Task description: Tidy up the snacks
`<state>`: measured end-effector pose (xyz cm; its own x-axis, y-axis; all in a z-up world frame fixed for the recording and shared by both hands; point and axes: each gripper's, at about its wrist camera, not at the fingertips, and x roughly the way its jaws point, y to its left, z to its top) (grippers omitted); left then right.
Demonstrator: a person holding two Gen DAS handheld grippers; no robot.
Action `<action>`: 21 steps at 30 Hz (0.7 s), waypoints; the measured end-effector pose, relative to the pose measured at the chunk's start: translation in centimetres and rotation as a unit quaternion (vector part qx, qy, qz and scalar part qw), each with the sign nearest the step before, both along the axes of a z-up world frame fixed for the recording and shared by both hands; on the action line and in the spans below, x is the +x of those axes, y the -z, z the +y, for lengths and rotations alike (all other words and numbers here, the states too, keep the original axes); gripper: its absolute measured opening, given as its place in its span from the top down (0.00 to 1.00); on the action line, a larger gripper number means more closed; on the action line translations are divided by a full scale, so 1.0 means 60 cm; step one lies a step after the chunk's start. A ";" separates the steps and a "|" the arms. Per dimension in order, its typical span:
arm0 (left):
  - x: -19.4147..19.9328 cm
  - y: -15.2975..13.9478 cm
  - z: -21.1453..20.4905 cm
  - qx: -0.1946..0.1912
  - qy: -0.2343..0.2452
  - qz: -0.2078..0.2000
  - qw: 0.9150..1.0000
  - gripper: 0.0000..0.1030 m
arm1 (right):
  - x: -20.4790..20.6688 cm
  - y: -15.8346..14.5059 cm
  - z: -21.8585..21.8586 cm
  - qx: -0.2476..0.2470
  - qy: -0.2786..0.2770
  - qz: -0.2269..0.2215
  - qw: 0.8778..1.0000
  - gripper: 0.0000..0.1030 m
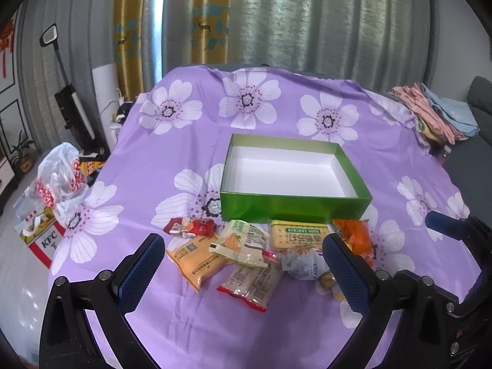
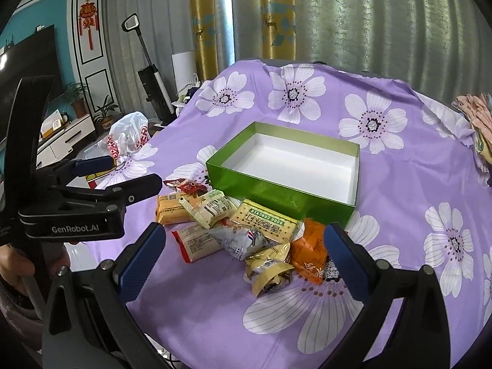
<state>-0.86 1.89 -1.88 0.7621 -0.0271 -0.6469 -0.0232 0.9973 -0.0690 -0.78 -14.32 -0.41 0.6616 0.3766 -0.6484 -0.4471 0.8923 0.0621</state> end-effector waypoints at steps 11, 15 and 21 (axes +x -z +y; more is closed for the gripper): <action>0.002 0.001 -0.003 0.001 0.004 0.001 1.000 0.01 | 0.001 0.002 -0.006 0.001 0.003 -0.001 1.000 0.00; 0.004 0.004 -0.004 0.001 0.006 0.002 1.000 0.01 | 0.004 0.004 -0.008 0.001 0.006 0.000 1.000 0.00; 0.017 0.019 -0.013 0.005 0.010 0.011 1.000 0.01 | 0.012 0.017 -0.017 0.006 0.012 0.011 1.000 0.00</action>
<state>0.13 1.13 -3.05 0.7471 -0.0354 -0.6638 -0.0050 0.9983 -0.0589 -0.06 -15.32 -1.45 0.6566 0.3692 -0.6577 -0.4242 0.9018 0.0827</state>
